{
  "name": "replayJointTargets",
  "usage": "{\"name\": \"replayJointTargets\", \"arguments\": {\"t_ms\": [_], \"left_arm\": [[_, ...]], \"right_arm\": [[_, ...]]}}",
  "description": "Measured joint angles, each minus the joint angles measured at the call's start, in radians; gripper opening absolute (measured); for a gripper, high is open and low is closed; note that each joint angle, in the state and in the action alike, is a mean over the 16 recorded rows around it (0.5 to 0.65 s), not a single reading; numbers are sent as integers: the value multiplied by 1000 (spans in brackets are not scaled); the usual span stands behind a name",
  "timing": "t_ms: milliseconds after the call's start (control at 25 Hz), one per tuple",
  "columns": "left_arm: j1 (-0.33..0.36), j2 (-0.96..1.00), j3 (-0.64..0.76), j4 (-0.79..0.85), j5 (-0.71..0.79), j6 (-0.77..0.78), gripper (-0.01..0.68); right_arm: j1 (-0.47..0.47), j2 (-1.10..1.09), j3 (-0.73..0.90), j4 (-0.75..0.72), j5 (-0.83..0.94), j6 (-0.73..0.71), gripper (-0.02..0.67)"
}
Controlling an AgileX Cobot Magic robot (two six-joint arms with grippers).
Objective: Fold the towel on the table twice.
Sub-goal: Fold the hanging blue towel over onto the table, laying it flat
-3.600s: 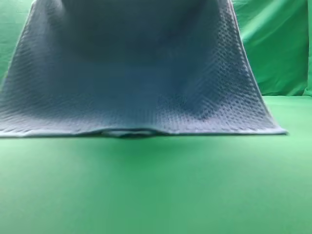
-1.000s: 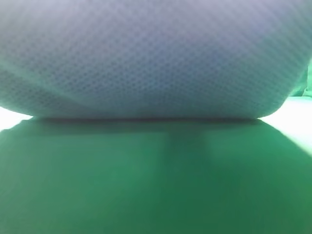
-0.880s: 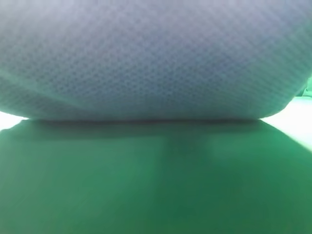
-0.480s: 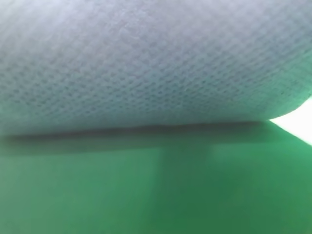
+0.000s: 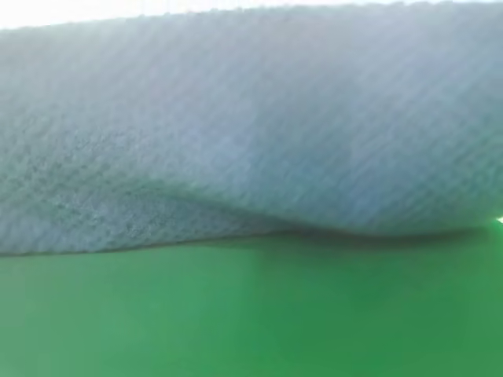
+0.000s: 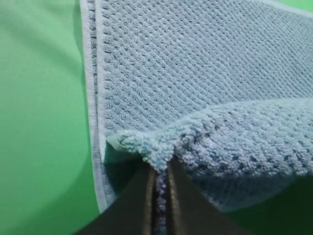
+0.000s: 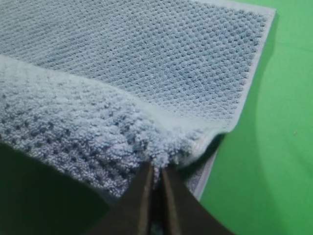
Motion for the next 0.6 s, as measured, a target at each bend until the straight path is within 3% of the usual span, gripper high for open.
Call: {"name": "replayJointTargets", "arguments": {"t_ms": [600], "left_arm": [[-2,432,-319,-14,-100,36,0]], "right_arm": [[-109,392,-285,-34,-105,-28,0]]}}
